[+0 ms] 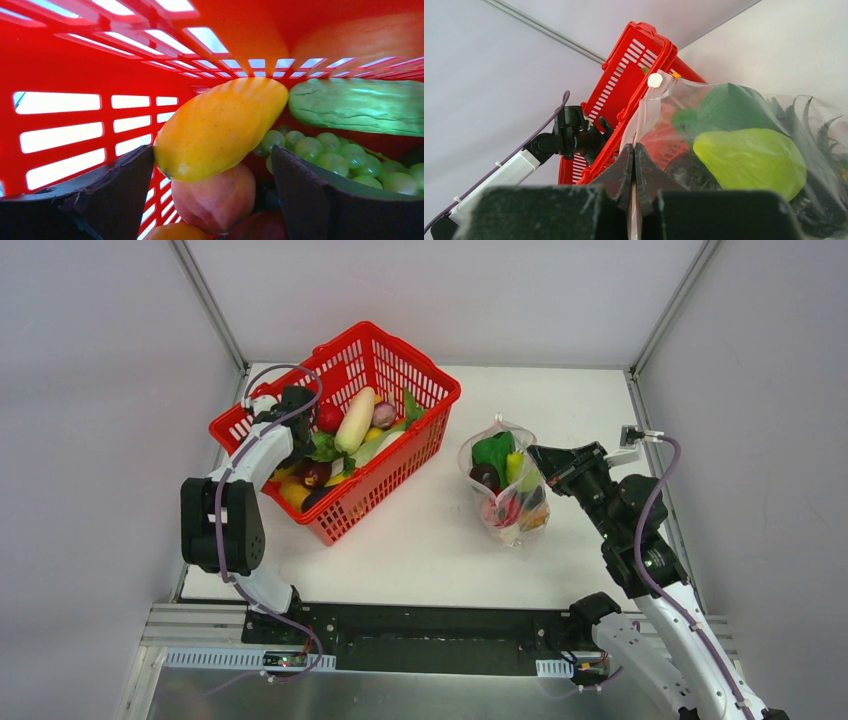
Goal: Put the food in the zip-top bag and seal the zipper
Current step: Pick up the fake fruit from the bin.
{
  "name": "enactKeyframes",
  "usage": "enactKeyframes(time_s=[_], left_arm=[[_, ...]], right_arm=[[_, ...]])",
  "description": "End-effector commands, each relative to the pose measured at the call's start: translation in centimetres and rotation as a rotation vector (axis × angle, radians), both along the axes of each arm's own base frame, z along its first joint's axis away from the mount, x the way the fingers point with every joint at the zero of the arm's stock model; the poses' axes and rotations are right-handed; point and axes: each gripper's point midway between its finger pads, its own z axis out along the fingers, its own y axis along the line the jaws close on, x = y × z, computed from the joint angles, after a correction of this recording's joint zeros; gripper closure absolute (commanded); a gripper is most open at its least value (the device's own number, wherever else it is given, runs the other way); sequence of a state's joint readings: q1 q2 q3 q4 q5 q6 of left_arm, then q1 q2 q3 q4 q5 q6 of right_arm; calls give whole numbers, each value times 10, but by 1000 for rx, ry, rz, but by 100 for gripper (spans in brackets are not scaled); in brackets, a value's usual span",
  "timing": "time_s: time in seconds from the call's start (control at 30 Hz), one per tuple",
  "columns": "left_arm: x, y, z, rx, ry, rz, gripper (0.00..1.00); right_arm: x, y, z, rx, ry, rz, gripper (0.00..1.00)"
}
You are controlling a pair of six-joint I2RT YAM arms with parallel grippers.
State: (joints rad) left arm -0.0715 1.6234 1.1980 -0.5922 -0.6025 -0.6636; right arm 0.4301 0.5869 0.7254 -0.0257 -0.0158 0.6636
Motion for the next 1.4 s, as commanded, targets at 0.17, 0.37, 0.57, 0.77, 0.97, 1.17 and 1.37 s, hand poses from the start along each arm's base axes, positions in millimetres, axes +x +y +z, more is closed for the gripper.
enactKeyframes(time_s=[0.17, 0.37, 0.57, 0.77, 0.97, 1.17, 1.37], left_arm=[[-1, -6, -8, -67, 8, -9, 51], [-3, -3, 15, -43, -43, -31, 86], [-3, -6, 45, -53, -139, -74, 100], [-2, -16, 72, -92, -221, -141, 100], [-10, -30, 114, -140, -318, -224, 100], [-30, -43, 175, -190, -458, -293, 100], [-49, -80, 231, -334, -627, -459, 100]], right_arm=[[-2, -1, 31, 15, -78, 1, 100], [-1, 2, 29, 17, -70, 11, 100], [-1, 2, 29, 22, -69, 14, 100], [-1, 2, 30, 25, -69, 14, 100], [-2, 2, 32, 28, -74, 15, 100], [-1, 3, 33, 29, -73, 18, 100], [0, 5, 34, 31, -71, 26, 100]])
